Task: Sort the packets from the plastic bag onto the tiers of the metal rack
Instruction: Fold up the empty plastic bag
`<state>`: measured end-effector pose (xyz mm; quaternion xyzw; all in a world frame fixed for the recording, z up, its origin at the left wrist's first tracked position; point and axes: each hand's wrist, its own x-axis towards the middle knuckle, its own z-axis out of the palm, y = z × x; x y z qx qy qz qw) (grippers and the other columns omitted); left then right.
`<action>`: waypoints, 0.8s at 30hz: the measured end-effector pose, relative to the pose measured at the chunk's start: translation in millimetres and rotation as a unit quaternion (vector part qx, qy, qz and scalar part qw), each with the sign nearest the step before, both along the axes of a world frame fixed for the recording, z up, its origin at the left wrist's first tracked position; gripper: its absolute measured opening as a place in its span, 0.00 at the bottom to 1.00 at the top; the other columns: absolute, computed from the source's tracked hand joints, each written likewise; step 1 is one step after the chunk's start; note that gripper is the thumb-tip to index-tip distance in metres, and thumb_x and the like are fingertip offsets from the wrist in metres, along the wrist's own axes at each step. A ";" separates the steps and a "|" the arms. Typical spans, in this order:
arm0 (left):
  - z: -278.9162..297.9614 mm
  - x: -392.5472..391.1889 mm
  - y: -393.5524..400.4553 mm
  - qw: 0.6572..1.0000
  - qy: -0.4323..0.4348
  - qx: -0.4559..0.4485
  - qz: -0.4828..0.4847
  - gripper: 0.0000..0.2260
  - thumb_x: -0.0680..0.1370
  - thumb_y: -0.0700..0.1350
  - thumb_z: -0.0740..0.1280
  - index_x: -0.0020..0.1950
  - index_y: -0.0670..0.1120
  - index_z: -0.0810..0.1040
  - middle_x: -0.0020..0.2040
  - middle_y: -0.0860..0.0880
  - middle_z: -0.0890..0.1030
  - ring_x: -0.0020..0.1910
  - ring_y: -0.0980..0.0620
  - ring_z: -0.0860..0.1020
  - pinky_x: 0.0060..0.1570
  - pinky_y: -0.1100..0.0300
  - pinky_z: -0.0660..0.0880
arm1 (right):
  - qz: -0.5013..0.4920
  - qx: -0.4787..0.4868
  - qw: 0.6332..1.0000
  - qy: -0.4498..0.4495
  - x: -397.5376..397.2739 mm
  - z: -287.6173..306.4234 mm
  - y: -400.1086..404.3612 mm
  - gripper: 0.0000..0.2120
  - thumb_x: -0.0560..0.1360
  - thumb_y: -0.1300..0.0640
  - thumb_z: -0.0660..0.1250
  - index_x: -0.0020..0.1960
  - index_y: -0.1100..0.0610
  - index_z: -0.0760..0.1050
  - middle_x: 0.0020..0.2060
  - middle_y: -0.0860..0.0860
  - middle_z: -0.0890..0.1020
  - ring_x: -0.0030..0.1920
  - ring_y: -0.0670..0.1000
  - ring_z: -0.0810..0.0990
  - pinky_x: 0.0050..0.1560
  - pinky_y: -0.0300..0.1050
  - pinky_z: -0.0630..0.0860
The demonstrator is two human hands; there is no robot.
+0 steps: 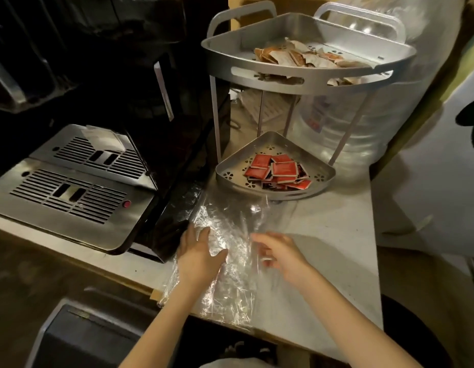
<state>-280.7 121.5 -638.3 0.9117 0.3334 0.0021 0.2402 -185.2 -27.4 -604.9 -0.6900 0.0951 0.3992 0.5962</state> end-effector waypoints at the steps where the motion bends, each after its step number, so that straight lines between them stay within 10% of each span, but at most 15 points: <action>1: 0.4 0.4 0.5 1.000 0.007 0.003 -0.004 0.30 0.74 0.57 0.65 0.72 0.47 0.61 0.76 0.43 0.51 0.75 0.43 0.50 0.70 0.47 0.54 | 0.028 -0.010 1.000 0.004 -1.0 1.5 -1.0 0.20 0.64 0.50 0.75 0.52 0.59 0.78 0.37 0.54 0.79 0.33 0.50 0.75 0.33 0.43 0.71; 6: -3.0 2.3 2.0 0.999 0.027 -0.004 -0.034 0.32 0.73 0.58 0.64 0.73 0.49 0.58 0.77 0.45 0.50 0.75 0.45 0.48 0.71 0.46 0.53 | 0.119 -0.038 0.991 -0.040 -2.2 0.5 -3.2 0.18 0.65 0.50 0.73 0.51 0.56 0.77 0.43 0.52 0.80 0.42 0.50 0.80 0.46 0.46 0.79; 13: -3.8 5.0 2.3 0.999 0.018 -0.023 -0.031 0.31 0.73 0.62 0.62 0.72 0.51 0.59 0.76 0.48 0.52 0.75 0.46 0.47 0.71 0.44 0.54 | 0.025 -0.057 0.994 -0.087 -1.7 -4.5 -3.5 0.09 0.71 0.66 0.62 0.35 0.56 0.70 0.27 0.50 0.72 0.25 0.44 0.73 0.29 0.38 0.72; 17: 0.2 5.2 -0.9 0.999 0.004 -0.044 0.004 0.30 0.75 0.59 0.61 0.73 0.50 0.56 0.76 0.42 0.51 0.74 0.41 0.50 0.71 0.44 0.54 | 0.012 -0.059 0.989 -0.137 5.1 -3.4 -19.1 0.10 0.72 0.63 0.62 0.52 0.55 0.71 0.33 0.48 0.72 0.32 0.45 0.69 0.34 0.38 0.67; 24: 26.2 26.1 -5.2 0.947 -0.083 -0.292 0.109 0.32 0.71 0.46 0.72 0.70 0.49 0.61 0.68 0.43 0.68 0.63 0.44 0.71 0.58 0.53 0.70 | -0.040 -0.027 0.988 -0.145 21.3 4.1 -45.0 0.10 0.72 0.65 0.63 0.53 0.56 0.74 0.44 0.52 0.79 0.42 0.50 0.79 0.43 0.42 0.75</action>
